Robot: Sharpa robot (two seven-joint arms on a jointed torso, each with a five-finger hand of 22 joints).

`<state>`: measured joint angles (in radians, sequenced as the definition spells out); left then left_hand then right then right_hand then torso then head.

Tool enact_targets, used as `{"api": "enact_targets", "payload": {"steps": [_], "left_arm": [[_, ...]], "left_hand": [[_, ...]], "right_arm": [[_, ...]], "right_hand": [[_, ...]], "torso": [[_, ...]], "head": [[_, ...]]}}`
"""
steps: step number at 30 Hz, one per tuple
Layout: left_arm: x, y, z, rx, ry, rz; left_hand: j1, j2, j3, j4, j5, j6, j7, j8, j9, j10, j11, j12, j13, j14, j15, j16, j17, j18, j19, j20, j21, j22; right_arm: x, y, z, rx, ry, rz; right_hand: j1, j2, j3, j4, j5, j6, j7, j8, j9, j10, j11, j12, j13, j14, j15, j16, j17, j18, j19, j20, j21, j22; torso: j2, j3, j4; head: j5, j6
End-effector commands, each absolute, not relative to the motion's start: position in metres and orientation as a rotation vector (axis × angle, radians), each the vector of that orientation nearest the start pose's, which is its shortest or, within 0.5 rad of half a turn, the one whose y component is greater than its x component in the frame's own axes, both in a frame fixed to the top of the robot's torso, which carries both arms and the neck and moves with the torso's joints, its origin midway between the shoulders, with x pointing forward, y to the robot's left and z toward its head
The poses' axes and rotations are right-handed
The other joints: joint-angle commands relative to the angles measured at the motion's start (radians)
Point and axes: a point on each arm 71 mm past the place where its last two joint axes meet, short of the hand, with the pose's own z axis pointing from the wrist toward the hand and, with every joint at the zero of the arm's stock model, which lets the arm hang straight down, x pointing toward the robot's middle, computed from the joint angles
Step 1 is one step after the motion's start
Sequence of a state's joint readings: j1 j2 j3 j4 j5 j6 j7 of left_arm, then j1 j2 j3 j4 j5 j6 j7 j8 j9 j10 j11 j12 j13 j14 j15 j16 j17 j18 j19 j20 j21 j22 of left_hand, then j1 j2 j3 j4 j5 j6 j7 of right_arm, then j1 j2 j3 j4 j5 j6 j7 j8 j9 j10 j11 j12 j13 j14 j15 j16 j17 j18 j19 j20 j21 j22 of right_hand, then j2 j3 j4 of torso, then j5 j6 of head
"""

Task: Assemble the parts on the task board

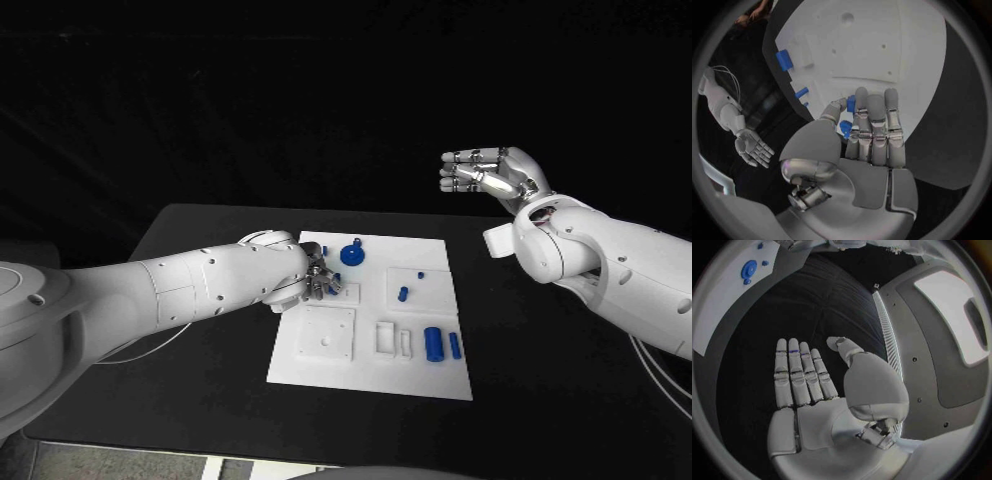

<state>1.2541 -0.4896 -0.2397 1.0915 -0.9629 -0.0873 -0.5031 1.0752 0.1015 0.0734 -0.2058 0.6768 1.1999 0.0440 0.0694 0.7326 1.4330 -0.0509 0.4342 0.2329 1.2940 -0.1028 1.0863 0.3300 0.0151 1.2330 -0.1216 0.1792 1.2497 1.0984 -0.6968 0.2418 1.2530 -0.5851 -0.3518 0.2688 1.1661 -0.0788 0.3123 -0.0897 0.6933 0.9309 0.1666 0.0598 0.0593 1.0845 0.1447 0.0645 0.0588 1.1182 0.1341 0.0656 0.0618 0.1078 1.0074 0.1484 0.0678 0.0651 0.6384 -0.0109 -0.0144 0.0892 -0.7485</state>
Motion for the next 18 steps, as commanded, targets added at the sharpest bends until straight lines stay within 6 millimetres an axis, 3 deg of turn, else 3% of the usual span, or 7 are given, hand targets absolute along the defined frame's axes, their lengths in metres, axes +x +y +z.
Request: {"api": "enact_targets", "payload": {"steps": [1, 3, 18], "left_arm": [[0.5333, 0.1704, -0.2748, -0.310, 2.248, -0.259], [0.5330, 0.1709, -0.2752, -0.305, 2.256, -0.252], [0.5329, 0.1731, -0.2766, -0.300, 2.281, -0.226]], "left_hand": [[0.011, 0.002, 0.082, -0.075, 0.001, 0.058, -0.056, 0.004, 0.249, 0.008, -0.013, 0.004, 0.001, 0.002, -0.003, -0.001, -0.001, -0.015, 0.008, 0.000, -0.004, 0.001], [0.012, 0.002, 0.081, -0.075, -0.001, 0.059, -0.056, 0.003, 0.247, 0.009, -0.013, 0.004, 0.000, 0.002, -0.003, -0.001, -0.002, -0.015, 0.022, 0.001, -0.035, 0.021], [0.012, 0.002, 0.081, -0.075, 0.000, 0.059, -0.056, 0.003, 0.247, 0.008, -0.013, 0.003, 0.000, 0.001, -0.003, -0.001, -0.002, -0.015, 0.022, 0.001, -0.036, 0.023]], "right_arm": [[0.5475, -0.2196, -0.1493, 0.702, 1.347, 1.286], [0.5474, -0.2190, -0.1493, 0.701, 1.348, 1.289], [0.5474, -0.2191, -0.1497, 0.699, 1.348, 1.289]], "right_hand": [[-0.007, 0.002, 0.002, -0.006, 0.007, -0.006, -0.001, -0.001, -0.001, -0.008, 0.001, -0.004, -0.001, -0.002, 0.004, -0.003, -0.001, 0.010, -0.006, -0.001, 0.000, -0.001], [-0.007, 0.002, 0.002, -0.006, 0.007, -0.006, -0.001, -0.001, -0.001, -0.008, 0.001, -0.004, -0.001, -0.002, 0.004, -0.003, -0.001, 0.010, -0.006, -0.001, 0.000, -0.001], [-0.007, 0.003, 0.003, -0.007, 0.007, -0.001, -0.002, -0.001, 0.000, -0.008, 0.001, -0.004, -0.001, -0.003, 0.004, -0.003, -0.001, 0.010, -0.006, -0.001, 0.000, -0.001]], "torso": [[0.001, 0.0002, -0.0006], [0.001, 0.0001, -0.0011], [0.002, 0.0001, -0.0013]], "head": [[0.002, -0.002], [0.002, -0.003], [0.000, -0.005]]}}
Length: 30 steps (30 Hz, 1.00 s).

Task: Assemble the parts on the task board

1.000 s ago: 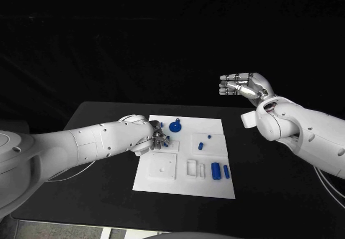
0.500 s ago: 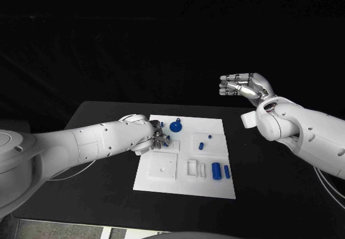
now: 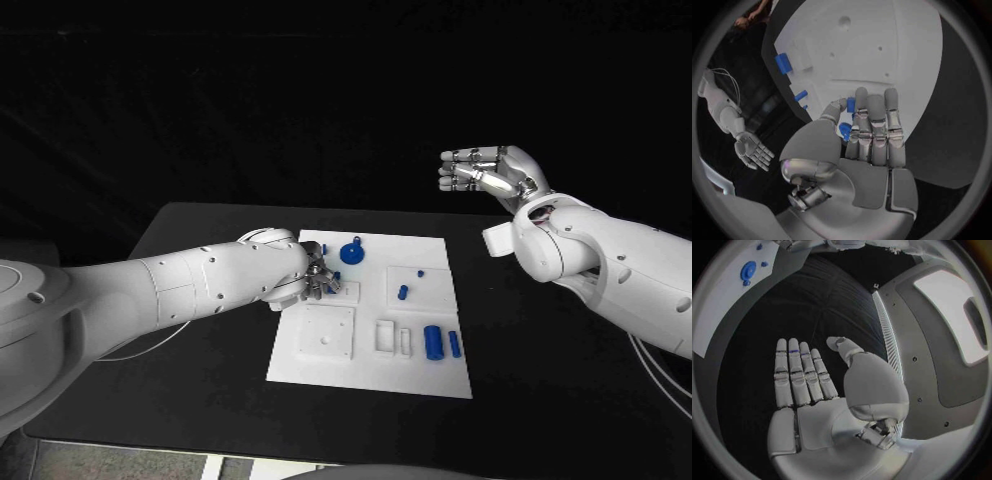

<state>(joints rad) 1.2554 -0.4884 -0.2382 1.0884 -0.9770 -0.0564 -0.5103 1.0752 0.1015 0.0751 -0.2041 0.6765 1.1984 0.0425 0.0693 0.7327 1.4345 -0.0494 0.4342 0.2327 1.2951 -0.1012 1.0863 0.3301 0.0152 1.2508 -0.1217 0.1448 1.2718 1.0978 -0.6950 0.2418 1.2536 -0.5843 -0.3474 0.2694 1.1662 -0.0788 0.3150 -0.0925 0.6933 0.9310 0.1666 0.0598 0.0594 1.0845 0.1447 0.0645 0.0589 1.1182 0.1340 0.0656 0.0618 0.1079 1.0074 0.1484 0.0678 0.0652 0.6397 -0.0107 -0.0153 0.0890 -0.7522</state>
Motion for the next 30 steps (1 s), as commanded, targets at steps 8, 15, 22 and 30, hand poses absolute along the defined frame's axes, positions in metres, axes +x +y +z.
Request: {"api": "enact_targets", "payload": {"steps": [8, 15, 22, 30], "left_arm": [[0.533, 0.167, -0.277, -0.286, 2.289, -0.230], [0.534, 0.164, -0.276, -0.289, 2.281, -0.235], [0.535, 0.162, -0.276, -0.287, 2.282, -0.235], [0.536, 0.160, -0.277, -0.277, 2.294, -0.229]], "left_hand": [[0.012, -0.001, 0.080, -0.076, -0.004, 0.061, -0.055, 0.003, 0.245, 0.007, -0.015, 0.005, 0.001, 0.000, -0.005, 0.001, 0.000, -0.015, 0.009, 0.001, -0.015, 0.016], [0.004, 0.010, 0.072, -0.072, -0.018, 0.065, -0.057, 0.005, 0.248, 0.009, -0.016, 0.009, 0.004, 0.003, -0.005, 0.003, 0.000, -0.015, 0.016, 0.001, -0.027, 0.021], [0.000, 0.018, 0.068, -0.068, -0.025, 0.065, -0.058, 0.005, 0.251, 0.009, -0.016, 0.010, 0.005, 0.004, -0.006, 0.004, 0.000, -0.015, 0.021, 0.001, -0.034, 0.024], [-0.003, 0.024, 0.062, -0.064, -0.032, 0.071, -0.061, 0.007, 0.255, 0.013, -0.019, 0.017, 0.010, 0.009, -0.007, 0.008, 0.002, -0.015, 0.029, 0.000, -0.040, 0.030]], "right_arm": [[0.548, -0.218, -0.150, 0.696, 1.346, 1.288], [0.548, -0.218, -0.150, 0.692, 1.345, 1.285], [0.548, -0.218, -0.150, 0.690, 1.348, 1.286], [0.548, -0.217, -0.151, 0.689, 1.353, 1.287]], "right_hand": [[-0.010, 0.005, 0.009, -0.006, 0.007, -0.005, -0.001, -0.001, -0.001, -0.010, 0.000, -0.004, -0.001, -0.009, 0.004, -0.003, -0.001, 0.010, -0.012, 0.001, 0.000, -0.001], [-0.011, 0.005, 0.011, -0.007, 0.007, -0.007, -0.001, -0.001, -0.001, -0.011, 0.000, -0.004, -0.001, -0.011, 0.004, -0.003, -0.001, 0.010, -0.014, 0.002, 0.000, -0.001], [-0.011, 0.004, 0.011, -0.007, 0.007, -0.008, -0.001, -0.001, -0.001, -0.012, 0.000, -0.004, -0.001, -0.012, 0.004, -0.003, -0.001, 0.010, -0.015, 0.002, 0.000, -0.001], [-0.010, 0.004, 0.012, -0.008, 0.007, -0.009, -0.001, -0.001, -0.001, -0.013, 0.000, -0.004, -0.001, -0.014, 0.005, -0.004, -0.001, 0.010, -0.016, 0.002, 0.000, -0.001]], "torso": [[0.001, -0.0001, -0.0012], [0.001, 0.0004, -0.0007], [0.001, 0.0002, -0.0007], [0.001, 0.0005, -0.0002]], "head": [[-0.001, 0.001], [-0.002, 0.001], [-0.004, -0.001], [-0.006, -0.003]]}}
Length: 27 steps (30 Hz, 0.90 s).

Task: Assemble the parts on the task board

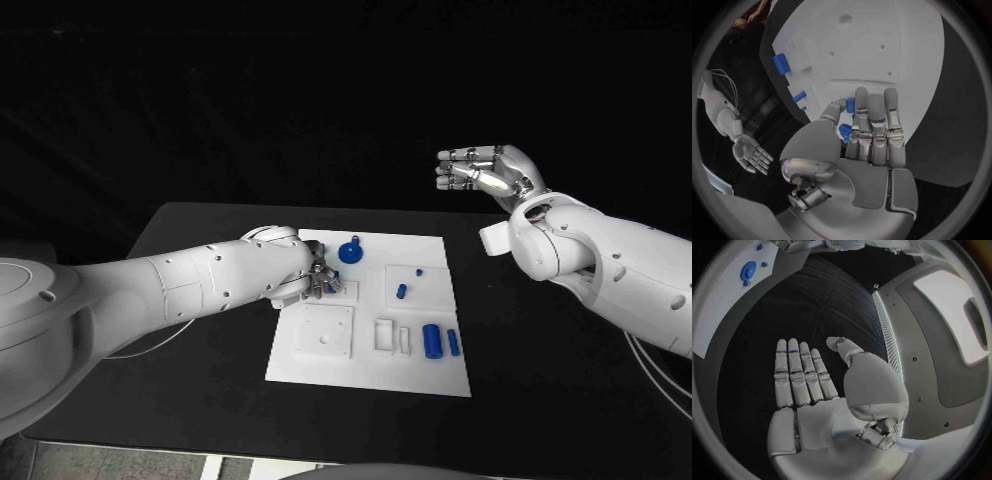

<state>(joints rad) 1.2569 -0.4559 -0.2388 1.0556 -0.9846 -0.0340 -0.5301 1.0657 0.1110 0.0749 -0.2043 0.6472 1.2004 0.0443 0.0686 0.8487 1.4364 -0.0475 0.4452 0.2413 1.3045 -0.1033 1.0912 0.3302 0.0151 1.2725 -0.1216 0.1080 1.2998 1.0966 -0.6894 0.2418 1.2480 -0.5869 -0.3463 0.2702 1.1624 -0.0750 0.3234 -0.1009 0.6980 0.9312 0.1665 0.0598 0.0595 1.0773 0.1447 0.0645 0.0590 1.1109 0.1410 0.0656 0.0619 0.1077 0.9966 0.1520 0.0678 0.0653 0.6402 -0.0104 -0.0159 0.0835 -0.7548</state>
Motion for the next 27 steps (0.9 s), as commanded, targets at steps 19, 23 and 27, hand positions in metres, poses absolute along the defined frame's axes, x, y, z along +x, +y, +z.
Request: {"api": "enact_targets", "payload": {"steps": [19, 23, 27], "left_arm": [[0.5386, 0.1559, -0.2772, -0.260, 2.311, -0.222], [0.5397, 0.1550, -0.2772, -0.260, 2.310, -0.221], [0.5408, 0.1554, -0.2770, -0.264, 2.305, -0.220]], "left_hand": [[0.004, 0.025, 0.045, -0.021, -0.058, 0.087, -0.072, 0.008, 0.160, 0.015, -0.027, 0.037, 0.023, 0.013, -0.011, 0.023, 0.004, -0.015, 0.026, -0.003, -0.013, 0.021], [0.013, 0.026, 0.021, -0.003, -0.140, 0.091, -0.075, 0.008, 0.163, 0.016, -0.028, 0.041, 0.026, 0.013, -0.011, 0.025, 0.004, -0.015, 0.029, -0.002, -0.019, 0.019], [0.004, 0.017, -0.031, 0.038, -0.257, 0.096, -0.080, 0.008, 0.166, 0.016, -0.029, 0.044, 0.028, 0.013, -0.011, 0.025, 0.003, -0.015, 0.032, 0.000, -0.024, 0.016]], "right_arm": [[0.5480, -0.2165, -0.1526, 0.689, 1.362, 1.290], [0.5479, -0.2164, -0.1526, 0.688, 1.363, 1.291], [0.5479, -0.2166, -0.1527, 0.689, 1.364, 1.291]], "right_hand": [[-0.010, 0.001, -0.006, 0.003, 0.000, -0.010, -0.001, -0.002, -0.001, -0.008, 0.001, -0.004, -0.001, -0.009, -0.001, -0.003, -0.001, 0.010, -0.008, 0.000, 0.000, -0.001], [-0.009, 0.003, -0.012, 0.004, 0.000, -0.011, -0.001, -0.002, -0.001, -0.009, 0.001, -0.004, -0.001, -0.009, 0.000, -0.003, -0.001, 0.010, -0.009, 0.000, 0.000, -0.001], [-0.009, 0.003, -0.017, 0.005, 0.000, -0.012, -0.001, -0.002, -0.001, -0.009, 0.001, -0.004, -0.001, -0.010, 0.000, -0.003, -0.001, 0.010, -0.009, 0.001, 0.000, -0.001]], "torso": [[0.000, 0.0002, 0.0001], [0.000, -0.0003, -0.0006], [0.000, -0.0002, -0.0003]], "head": [[-0.005, -0.002], [-0.006, -0.001], [-0.007, -0.002]]}}
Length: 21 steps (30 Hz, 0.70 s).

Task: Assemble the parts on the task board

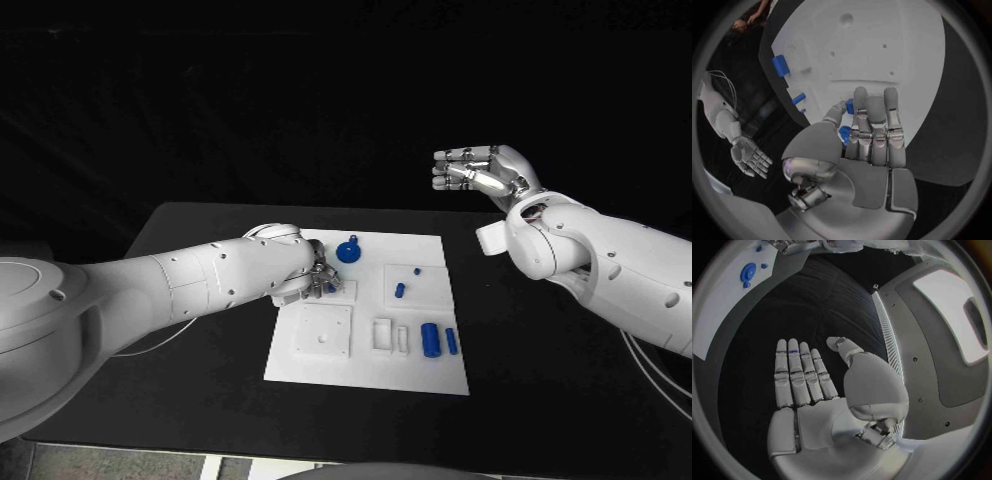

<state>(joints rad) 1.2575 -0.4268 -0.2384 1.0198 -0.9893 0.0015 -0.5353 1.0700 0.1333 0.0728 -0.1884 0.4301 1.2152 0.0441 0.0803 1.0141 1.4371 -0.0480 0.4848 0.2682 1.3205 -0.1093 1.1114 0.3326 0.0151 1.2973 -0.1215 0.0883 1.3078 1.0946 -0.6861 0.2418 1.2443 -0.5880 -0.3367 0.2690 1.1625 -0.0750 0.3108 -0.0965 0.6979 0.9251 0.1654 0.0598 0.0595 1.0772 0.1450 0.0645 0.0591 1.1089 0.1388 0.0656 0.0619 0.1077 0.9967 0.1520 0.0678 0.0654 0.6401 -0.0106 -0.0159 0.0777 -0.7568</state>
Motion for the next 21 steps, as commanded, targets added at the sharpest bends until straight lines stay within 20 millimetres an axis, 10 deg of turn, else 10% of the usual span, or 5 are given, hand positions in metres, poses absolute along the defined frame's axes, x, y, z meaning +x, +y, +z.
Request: {"api": "enact_targets", "payload": {"steps": [1, 3, 9, 17, 21], "left_arm": [[0.541, 0.156, -0.277, -0.266, 2.302, -0.220], [0.542, 0.156, -0.277, -0.269, 2.297, -0.221], [0.543, 0.158, -0.276, -0.276, 2.289, -0.220], [0.543, 0.164, -0.276, -0.288, 2.282, -0.213], [0.544, 0.169, -0.276, -0.298, 2.276, -0.209]], "left_hand": [[-0.004, -0.011, -0.048, 0.041, -0.068, 0.082, -0.081, -0.004, 0.001, 0.015, -0.029, 0.006, 0.003, -0.003, -0.005, 0.005, 0.000, -0.015, 0.008, 0.000, -0.006, 0.006], [-0.010, -0.021, -0.087, 0.082, -0.140, 0.086, -0.083, -0.003, 0.003, 0.014, -0.029, 0.008, 0.004, -0.002, -0.004, 0.003, -0.001, -0.015, 0.010, 0.001, -0.009, 0.004], [0.035, -0.039, -0.165, 0.178, -0.162, 0.088, -0.081, -0.006, 0.007, 0.010, -0.027, 0.011, 0.007, -0.003, -0.004, 0.001, -0.007, -0.015, 0.013, 0.002, -0.014, -0.003], [0.029, -0.062, -0.186, 0.198, -0.178, 0.089, -0.080, -0.005, 0.008, 0.007, -0.026, 0.012, 0.007, -0.005, -0.003, -0.001, -0.010, -0.015, 0.011, 0.003, -0.014, -0.004], [0.013, -0.080, -0.195, 0.218, -0.269, 0.091, -0.077, -0.004, 0.013, 0.006, -0.025, 0.013, 0.008, -0.005, -0.002, -0.001, -0.011, -0.015, 0.011, 0.003, -0.014, -0.005]], "right_arm": [[0.548, -0.217, -0.153, 0.689, 1.364, 1.291], [0.548, -0.217, -0.153, 0.689, 1.364, 1.291], [0.548, -0.217, -0.154, 0.689, 1.367, 1.291], [0.548, -0.218, -0.155, 0.691, 1.369, 1.289], [0.547, -0.218, -0.155, 0.692, 1.369, 1.288]], "right_hand": [[-0.010, 0.003, -0.005, 0.001, 0.000, -0.006, 0.000, -0.002, -0.001, -0.009, 0.001, -0.004, -0.001, -0.008, 0.002, -0.003, -0.001, 0.010, -0.009, 0.001, 0.000, -0.001], [-0.008, 0.004, -0.011, 0.002, 0.000, -0.007, 0.001, -0.002, -0.001, -0.010, 0.001, -0.004, -0.001, -0.008, 0.002, -0.003, -0.001, 0.010, -0.010, 0.001, 0.000, -0.001], [-0.008, 0.006, -0.015, 0.003, 0.000, -0.012, 0.001, -0.002, -0.002, -0.011, 0.001, -0.004, -0.001, -0.010, 0.003, -0.004, -0.002, 0.010, -0.012, 0.001, 0.000, -0.001], [-0.007, 0.006, -0.018, 0.002, 0.001, -0.012, 0.001, -0.002, -0.002, -0.012, 0.002, -0.004, -0.001, -0.010, 0.003, -0.003, -0.001, 0.010, -0.013, 0.002, 0.000, -0.001], [-0.007, 0.007, -0.023, 0.003, 0.001, -0.014, 0.001, -0.002, -0.002, -0.013, 0.002, -0.004, -0.001, -0.012, 0.003, -0.003, -0.001, 0.010, -0.014, 0.002, 0.000, -0.001]], "torso": [[0.000, 0.0001, 0.0000], [0.000, 0.0003, 0.0012], [0.000, 0.0000, 0.0012], [0.000, -0.0003, 0.0009], [0.000, -0.0006, 0.0012]], "head": [[-0.001, 0.000], [-0.003, -0.001], [-0.004, -0.001], [-0.005, -0.002], [-0.006, -0.001]]}}
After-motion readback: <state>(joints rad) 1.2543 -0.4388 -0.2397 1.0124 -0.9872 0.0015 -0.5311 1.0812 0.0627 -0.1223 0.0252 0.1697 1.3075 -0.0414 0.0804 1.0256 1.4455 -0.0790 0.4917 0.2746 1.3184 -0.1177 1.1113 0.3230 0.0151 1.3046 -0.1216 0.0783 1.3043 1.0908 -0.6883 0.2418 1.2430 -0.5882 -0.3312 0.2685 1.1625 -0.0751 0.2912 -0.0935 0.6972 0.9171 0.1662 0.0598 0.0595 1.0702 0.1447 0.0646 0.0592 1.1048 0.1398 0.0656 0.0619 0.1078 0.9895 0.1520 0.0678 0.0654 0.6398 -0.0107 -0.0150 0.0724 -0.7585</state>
